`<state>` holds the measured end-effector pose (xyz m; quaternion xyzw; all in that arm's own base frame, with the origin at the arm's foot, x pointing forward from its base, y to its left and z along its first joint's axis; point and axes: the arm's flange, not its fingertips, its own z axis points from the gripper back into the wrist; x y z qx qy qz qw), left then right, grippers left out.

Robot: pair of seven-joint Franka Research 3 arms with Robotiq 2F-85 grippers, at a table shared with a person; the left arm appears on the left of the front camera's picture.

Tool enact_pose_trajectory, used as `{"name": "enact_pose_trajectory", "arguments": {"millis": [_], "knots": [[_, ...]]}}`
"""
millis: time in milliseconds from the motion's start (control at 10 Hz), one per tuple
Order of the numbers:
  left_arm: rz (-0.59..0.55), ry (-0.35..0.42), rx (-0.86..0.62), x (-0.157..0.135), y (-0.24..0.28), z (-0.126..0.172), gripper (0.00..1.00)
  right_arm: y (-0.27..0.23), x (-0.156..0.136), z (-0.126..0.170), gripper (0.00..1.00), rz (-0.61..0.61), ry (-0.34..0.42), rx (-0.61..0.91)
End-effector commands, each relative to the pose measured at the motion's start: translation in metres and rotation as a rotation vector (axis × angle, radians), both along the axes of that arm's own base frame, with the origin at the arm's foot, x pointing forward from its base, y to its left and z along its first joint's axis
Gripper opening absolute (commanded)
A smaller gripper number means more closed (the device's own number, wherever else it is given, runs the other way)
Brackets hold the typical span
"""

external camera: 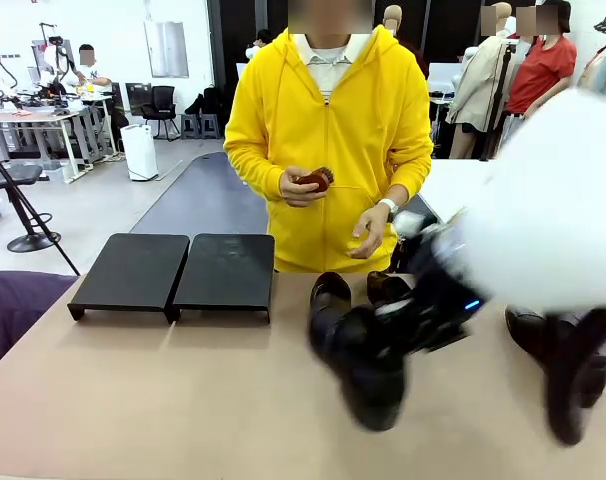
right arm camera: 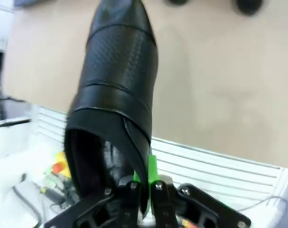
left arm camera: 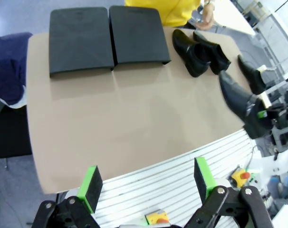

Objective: Organize the shoes by placing them on the stand.
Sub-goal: Pick up one Shoe and place it in the middle of the table.

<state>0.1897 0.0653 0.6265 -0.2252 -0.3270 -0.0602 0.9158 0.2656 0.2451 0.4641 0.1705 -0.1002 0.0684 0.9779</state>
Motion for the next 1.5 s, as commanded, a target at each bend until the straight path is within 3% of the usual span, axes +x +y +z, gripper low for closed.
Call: {"name": "enact_pose_trajectory", "arguments": {"millis": [0, 200, 400, 500, 800, 1000, 1200, 1400], "knots": [[-0.016, -0.006, -0.009, -0.001, 0.002, 0.000, 1.00, 0.048, 0.027, -0.056, 0.00, -0.021, -0.014, 0.047], [-0.016, -0.006, -0.009, -0.001, 0.002, 0.000, 1.00, 0.084, 0.036, -0.096, 0.00, -0.054, 0.002, 0.076], [-0.016, -0.006, -0.009, -0.001, 0.002, 0.000, 1.00, 0.099, 0.048, -0.119, 0.00, -0.102, -0.032, 0.085], [-0.016, -0.006, -0.009, -0.001, 0.002, 0.000, 1.00, 0.105, 0.055, -0.129, 0.00, -0.124, -0.074, 0.109], [-0.016, -0.006, -0.009, -0.001, 0.002, 0.000, 1.00, 0.110, 0.060, -0.144, 0.00, -0.116, -0.033, 0.096], [-0.016, -0.006, -0.009, -0.001, 0.002, 0.000, 1.00, 0.107, 0.061, -0.143, 1.00, -0.108, -0.025, 0.108], [-0.016, -0.006, -0.009, -0.001, 0.002, 0.000, 1.00, 0.100, 0.061, -0.137, 1.00, -0.107, -0.013, 0.148], [-0.016, -0.006, -0.009, -0.001, 0.002, 0.000, 1.00, 0.079, 0.059, -0.106, 1.00, -0.098, 0.017, 0.234]]}}
